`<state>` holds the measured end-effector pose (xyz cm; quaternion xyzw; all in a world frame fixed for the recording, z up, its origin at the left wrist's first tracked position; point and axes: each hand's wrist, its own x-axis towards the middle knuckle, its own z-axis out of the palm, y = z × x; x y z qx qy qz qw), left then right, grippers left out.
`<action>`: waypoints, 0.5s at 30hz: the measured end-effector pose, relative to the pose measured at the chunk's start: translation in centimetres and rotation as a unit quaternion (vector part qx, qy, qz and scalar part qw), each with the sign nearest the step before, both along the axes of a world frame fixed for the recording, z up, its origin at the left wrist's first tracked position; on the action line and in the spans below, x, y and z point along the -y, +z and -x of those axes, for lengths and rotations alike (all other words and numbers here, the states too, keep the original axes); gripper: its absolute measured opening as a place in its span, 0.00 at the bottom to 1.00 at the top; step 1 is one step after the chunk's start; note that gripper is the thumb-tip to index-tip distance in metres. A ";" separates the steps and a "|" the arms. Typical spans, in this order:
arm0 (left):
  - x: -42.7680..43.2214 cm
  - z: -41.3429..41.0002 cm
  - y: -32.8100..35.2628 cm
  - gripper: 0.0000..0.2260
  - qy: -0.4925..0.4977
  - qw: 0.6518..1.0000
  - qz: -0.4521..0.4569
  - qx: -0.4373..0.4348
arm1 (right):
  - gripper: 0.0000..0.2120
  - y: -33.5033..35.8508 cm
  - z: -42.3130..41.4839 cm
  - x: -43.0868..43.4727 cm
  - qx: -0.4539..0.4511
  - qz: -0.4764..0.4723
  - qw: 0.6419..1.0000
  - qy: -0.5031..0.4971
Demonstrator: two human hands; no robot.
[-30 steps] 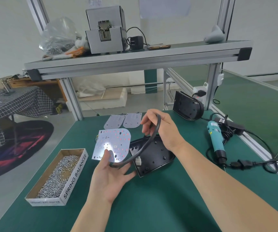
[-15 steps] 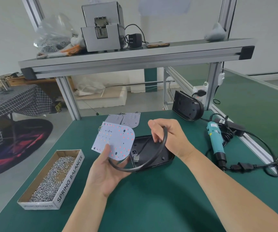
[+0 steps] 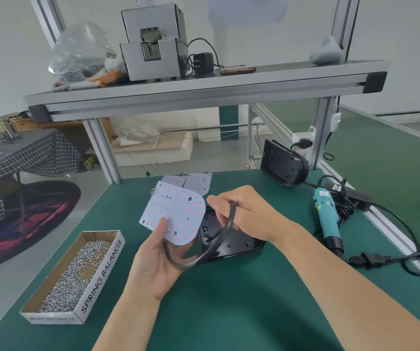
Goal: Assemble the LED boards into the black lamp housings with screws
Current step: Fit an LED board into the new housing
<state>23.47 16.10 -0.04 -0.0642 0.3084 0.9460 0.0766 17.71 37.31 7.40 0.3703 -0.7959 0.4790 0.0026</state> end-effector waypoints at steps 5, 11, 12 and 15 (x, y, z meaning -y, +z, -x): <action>-0.4 0.9 0.6 0.22 -0.009 1.000 0.023 -0.019 | 0.19 -2.0 3.8 0.7 -0.064 -0.046 0.995 -0.056; -0.5 1.6 0.5 0.21 -0.023 1.000 0.020 0.004 | 0.21 -4.3 7.9 -0.6 0.135 -0.160 0.977 0.026; -0.4 1.6 0.5 0.20 -0.013 1.000 0.022 0.011 | 0.21 -4.3 8.2 -0.9 0.150 -0.165 0.975 0.016; 0.0 1.8 0.6 0.08 0.013 0.999 0.016 0.027 | 0.19 -3.8 8.7 -1.5 0.162 -0.213 0.964 -0.009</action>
